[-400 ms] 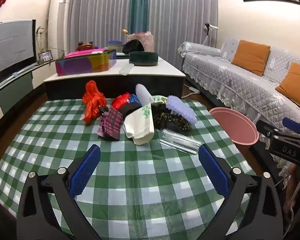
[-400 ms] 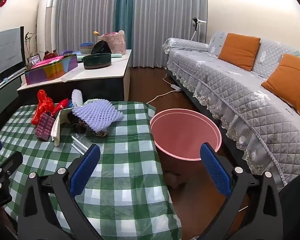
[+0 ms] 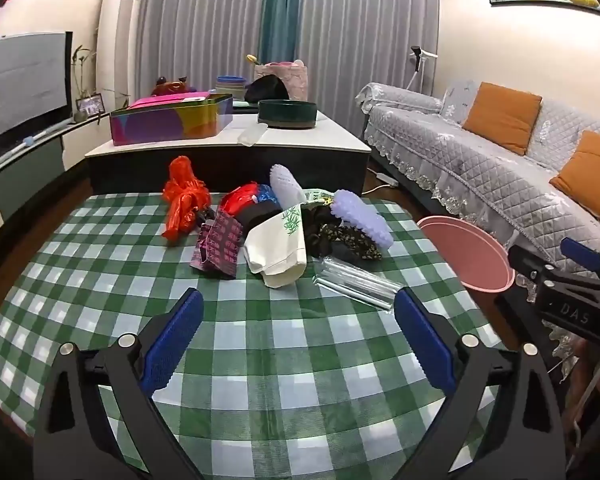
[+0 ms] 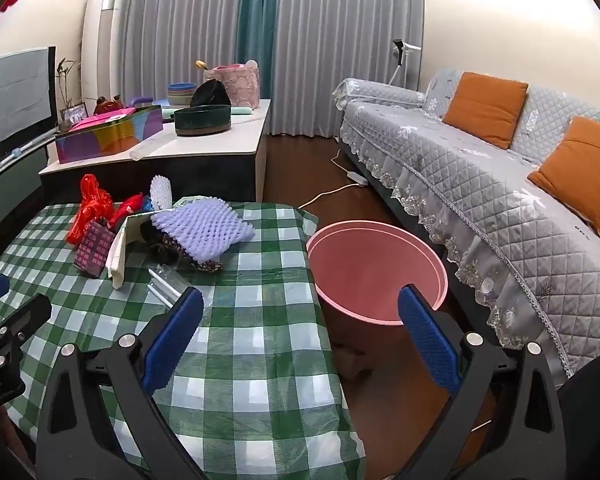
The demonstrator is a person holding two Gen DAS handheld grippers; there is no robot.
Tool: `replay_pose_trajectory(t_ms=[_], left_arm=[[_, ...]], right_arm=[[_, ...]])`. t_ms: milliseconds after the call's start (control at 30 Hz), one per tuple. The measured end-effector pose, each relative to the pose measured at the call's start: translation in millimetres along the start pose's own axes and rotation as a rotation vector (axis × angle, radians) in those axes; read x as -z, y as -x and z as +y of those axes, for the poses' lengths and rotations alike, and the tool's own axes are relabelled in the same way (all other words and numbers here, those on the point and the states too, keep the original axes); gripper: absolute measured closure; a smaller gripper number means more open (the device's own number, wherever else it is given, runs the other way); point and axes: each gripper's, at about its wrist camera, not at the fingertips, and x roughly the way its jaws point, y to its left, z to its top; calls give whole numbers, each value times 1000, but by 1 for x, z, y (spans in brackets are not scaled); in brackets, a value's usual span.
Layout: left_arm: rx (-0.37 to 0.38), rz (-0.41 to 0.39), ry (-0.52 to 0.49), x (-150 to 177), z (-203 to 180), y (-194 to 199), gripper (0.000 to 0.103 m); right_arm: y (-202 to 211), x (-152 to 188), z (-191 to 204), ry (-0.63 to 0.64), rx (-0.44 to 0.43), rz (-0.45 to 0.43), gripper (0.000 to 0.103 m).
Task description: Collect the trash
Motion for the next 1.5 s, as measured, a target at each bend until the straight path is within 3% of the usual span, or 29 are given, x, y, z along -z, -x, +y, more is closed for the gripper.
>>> replay_pose_trajectory(t_ms=[333, 533, 1500], left_arm=[[-2, 0, -1, 1, 0, -2, 11], [0, -4, -4, 0, -2, 0, 11], [2, -4, -5, 1, -3, 0, 11]], right_arm=[[1, -1, 3, 2, -9, 4, 7], [3, -3, 4, 7, -7, -12, 13], [4, -4, 4, 0, -45, -7, 13]])
